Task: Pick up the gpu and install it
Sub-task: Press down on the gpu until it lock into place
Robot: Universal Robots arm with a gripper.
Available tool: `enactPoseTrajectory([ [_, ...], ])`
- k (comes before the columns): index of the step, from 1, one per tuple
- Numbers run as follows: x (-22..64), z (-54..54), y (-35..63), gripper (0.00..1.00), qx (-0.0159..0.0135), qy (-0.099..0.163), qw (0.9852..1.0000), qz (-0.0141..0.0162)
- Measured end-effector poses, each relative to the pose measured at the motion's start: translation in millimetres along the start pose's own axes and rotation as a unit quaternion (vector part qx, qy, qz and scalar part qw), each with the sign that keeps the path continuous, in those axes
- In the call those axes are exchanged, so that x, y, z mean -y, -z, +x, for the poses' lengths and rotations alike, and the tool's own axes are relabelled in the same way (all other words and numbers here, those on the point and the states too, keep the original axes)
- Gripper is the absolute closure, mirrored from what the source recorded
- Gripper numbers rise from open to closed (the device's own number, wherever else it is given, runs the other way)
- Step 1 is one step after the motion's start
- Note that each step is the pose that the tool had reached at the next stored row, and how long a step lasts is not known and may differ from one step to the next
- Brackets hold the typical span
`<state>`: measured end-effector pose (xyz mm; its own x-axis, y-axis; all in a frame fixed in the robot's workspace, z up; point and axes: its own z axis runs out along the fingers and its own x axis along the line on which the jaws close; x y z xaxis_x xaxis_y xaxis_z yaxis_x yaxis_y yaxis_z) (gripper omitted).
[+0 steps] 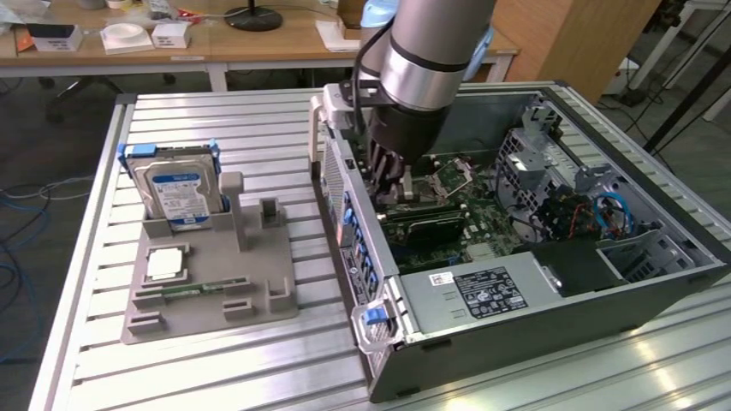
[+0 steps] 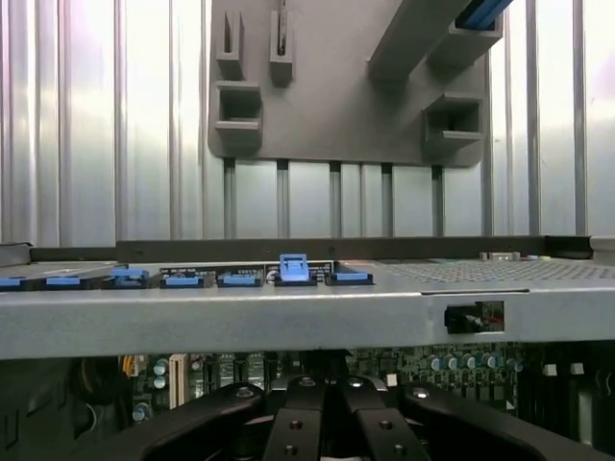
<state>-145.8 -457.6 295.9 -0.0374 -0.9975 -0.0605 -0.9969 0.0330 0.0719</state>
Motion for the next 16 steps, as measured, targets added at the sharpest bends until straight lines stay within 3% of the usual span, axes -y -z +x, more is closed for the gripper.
enactPoseTrajectory([
  [12,-1.8,0.0,0.3,0.89,-0.0003,0.0,1.0,-0.0014],
  [16,-1.6,-0.3,5.0,0.89,-0.0004,-0.001,1.0,-0.0082],
])
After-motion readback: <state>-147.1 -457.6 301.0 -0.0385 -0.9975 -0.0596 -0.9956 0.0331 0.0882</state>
